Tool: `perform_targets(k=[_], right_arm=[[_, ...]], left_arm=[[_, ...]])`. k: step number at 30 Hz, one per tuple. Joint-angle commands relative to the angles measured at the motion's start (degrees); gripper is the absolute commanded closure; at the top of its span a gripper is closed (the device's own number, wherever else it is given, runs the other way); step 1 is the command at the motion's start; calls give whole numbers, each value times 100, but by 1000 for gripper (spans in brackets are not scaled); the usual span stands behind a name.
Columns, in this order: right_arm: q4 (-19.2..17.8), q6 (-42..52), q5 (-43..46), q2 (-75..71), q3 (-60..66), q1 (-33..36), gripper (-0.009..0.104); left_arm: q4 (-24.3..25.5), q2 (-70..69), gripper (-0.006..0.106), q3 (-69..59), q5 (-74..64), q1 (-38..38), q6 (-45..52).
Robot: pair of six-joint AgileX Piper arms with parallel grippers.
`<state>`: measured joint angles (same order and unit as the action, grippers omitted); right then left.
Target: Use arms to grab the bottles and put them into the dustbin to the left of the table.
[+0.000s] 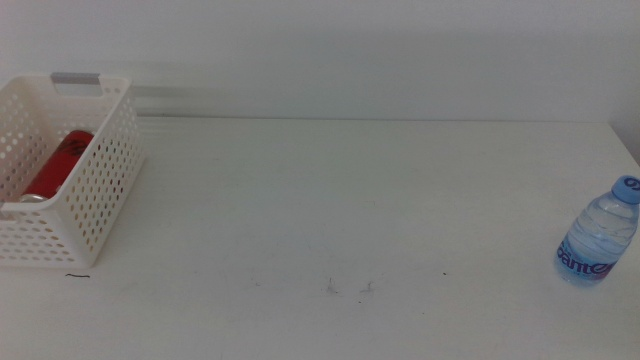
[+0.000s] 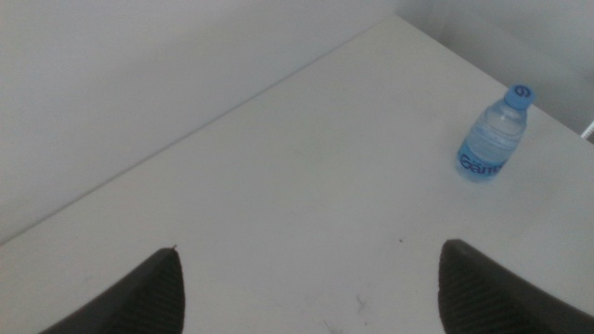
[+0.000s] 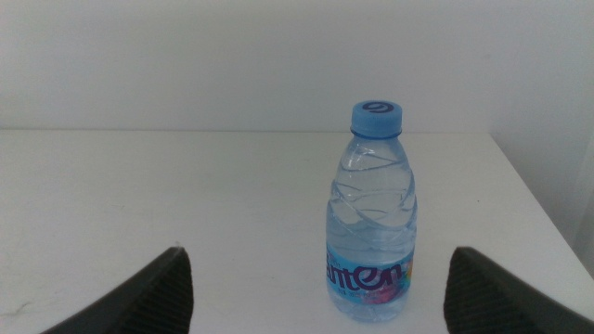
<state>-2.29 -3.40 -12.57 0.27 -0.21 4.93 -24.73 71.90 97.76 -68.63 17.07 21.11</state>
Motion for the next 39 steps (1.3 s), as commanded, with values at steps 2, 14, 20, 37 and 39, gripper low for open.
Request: perform_targets(k=[2, 14, 20, 37, 39], right_arm=[[-49, 36, 58, -27, 21, -39, 9], [270, 36, 44, -7, -150, -39, 9], [273, 36, 31, 834, -886, -39, 9], [108, -9, 2951, 4098, -48, -39, 9], [303, 257, 3262, 4373, 7, -39, 9]], left_arm=[[-14, -27, 7, 6, 242, 35, 3], [-14, -27, 7, 6, 424, 35, 3], [45, -27, 7, 6, 422, 35, 3], [67, -27, 7, 6, 422, 35, 3], [67, -27, 7, 6, 422, 35, 3]])
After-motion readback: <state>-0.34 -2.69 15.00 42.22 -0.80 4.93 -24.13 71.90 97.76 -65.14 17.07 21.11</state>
